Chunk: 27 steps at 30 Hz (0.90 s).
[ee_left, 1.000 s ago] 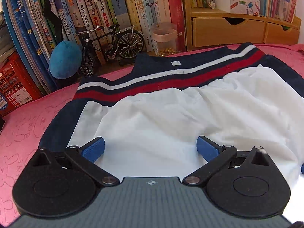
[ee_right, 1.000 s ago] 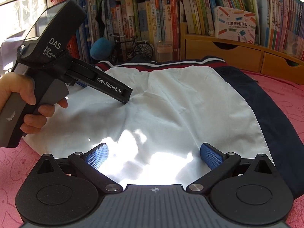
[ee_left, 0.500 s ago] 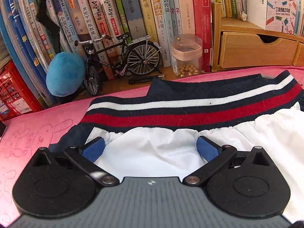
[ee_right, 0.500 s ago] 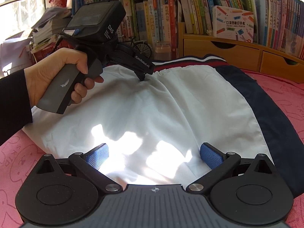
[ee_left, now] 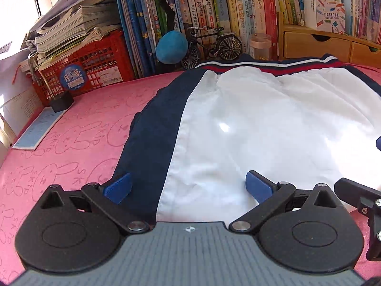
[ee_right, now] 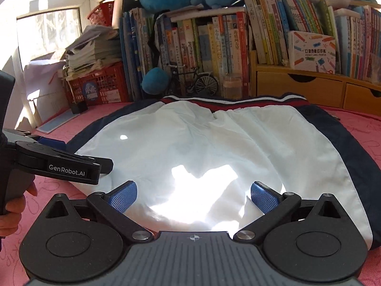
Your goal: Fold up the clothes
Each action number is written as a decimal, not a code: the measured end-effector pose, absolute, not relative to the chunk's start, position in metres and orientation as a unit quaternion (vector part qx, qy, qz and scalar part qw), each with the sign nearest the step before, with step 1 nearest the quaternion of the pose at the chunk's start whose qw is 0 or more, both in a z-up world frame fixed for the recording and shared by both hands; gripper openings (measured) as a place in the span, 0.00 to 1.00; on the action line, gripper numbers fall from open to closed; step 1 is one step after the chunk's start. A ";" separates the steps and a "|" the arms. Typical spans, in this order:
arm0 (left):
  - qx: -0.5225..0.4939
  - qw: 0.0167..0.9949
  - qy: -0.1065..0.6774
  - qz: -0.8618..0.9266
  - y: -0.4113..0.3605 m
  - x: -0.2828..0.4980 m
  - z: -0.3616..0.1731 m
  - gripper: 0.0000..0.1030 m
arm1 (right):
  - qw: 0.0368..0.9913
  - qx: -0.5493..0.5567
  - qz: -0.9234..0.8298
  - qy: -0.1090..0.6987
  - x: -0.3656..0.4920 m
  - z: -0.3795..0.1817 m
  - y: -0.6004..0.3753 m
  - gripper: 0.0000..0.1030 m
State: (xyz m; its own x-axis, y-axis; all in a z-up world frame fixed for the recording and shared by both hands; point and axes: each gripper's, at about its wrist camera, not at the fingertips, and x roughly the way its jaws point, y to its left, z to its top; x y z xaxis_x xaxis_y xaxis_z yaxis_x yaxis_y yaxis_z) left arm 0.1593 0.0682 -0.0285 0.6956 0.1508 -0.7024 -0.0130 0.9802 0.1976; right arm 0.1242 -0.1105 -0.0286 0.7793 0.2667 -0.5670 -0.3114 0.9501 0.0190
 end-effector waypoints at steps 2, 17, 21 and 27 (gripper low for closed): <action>0.089 0.917 0.385 0.054 0.074 0.159 -0.030 1.00 | 0.942 -0.060 0.155 0.291 0.121 -0.026 -0.098 1.00; 0.030 0.905 0.400 0.140 0.142 0.148 -0.020 1.00 | 0.934 0.105 -0.055 0.337 0.094 -0.046 -0.329 0.89; 0.017 0.917 0.381 0.113 0.114 0.135 -0.004 0.95 | 0.914 0.235 0.003 0.329 0.070 -0.048 -0.359 0.90; 0.061 0.933 0.353 0.021 0.035 0.127 0.002 0.98 | 0.896 0.299 0.049 0.326 0.071 -0.050 -0.354 0.94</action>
State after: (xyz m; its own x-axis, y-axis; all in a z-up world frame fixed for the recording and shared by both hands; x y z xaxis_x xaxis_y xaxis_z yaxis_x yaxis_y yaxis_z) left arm 0.1274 0.0351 0.0022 0.7500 0.0824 -0.6563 0.0035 0.9917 0.1285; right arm 0.0714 -0.3538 -0.0496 0.7830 0.2833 -0.5538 0.1060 0.8165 0.5675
